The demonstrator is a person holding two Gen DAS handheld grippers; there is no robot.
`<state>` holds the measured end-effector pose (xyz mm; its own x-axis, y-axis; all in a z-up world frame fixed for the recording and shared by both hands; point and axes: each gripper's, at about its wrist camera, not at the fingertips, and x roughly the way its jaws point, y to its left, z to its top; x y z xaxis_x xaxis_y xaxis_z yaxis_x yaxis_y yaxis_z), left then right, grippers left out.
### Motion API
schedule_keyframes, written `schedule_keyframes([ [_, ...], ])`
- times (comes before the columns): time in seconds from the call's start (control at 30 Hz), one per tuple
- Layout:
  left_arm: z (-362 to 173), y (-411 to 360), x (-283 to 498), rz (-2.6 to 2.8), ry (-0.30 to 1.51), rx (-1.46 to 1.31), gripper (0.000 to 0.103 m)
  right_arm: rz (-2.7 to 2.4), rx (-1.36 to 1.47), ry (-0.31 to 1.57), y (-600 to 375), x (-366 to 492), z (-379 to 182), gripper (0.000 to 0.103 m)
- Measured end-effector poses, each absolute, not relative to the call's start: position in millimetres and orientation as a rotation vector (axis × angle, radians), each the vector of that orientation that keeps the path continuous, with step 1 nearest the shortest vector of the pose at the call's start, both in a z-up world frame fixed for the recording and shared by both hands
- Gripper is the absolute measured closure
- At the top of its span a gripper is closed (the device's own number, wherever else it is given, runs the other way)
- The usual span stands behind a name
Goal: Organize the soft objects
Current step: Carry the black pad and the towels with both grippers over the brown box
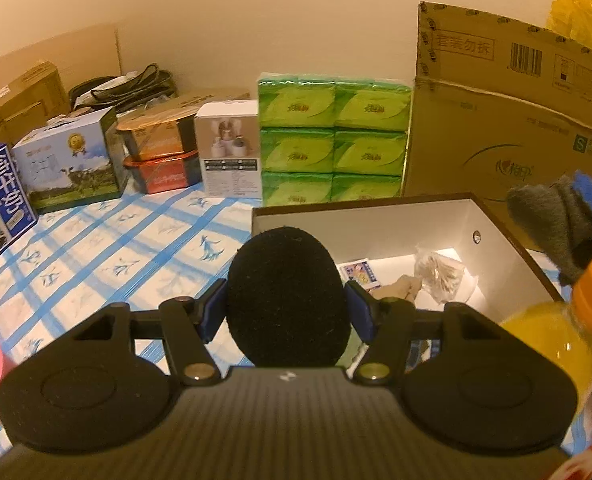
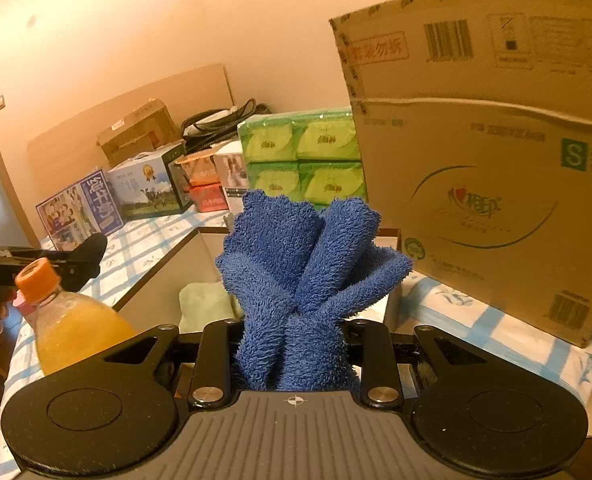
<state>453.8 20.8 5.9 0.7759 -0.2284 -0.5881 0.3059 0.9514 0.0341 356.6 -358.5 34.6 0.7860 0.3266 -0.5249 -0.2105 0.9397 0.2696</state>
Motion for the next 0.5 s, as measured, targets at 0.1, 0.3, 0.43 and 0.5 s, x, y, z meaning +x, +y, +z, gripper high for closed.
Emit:
schedule_keyframes([
  [0.1, 5.6, 13.9, 463.6, -0.298, 0.621, 0.132, 0.043, 0.296, 0.196, 0.613, -358.0, 368.5, 30.1, 0.074],
  [0.3, -0.8, 2.1, 485.8, -0.315, 0.643, 0.129, 0.043, 0.309, 0.211, 0.641, -357.1, 392.7, 20.3, 0.074],
  [0.43, -7.8, -11.1, 500.5, -0.342, 0.660, 0.142, 0.043, 0.324, 0.208, 0.664, -352.0, 409.2, 13.0, 0.074],
  [0.5, -11.9, -18.5, 508.1, -0.356, 0.670, 0.149, 0.043, 0.331, 0.198, 0.673, -348.4, 418.2, 9.1, 0.074],
])
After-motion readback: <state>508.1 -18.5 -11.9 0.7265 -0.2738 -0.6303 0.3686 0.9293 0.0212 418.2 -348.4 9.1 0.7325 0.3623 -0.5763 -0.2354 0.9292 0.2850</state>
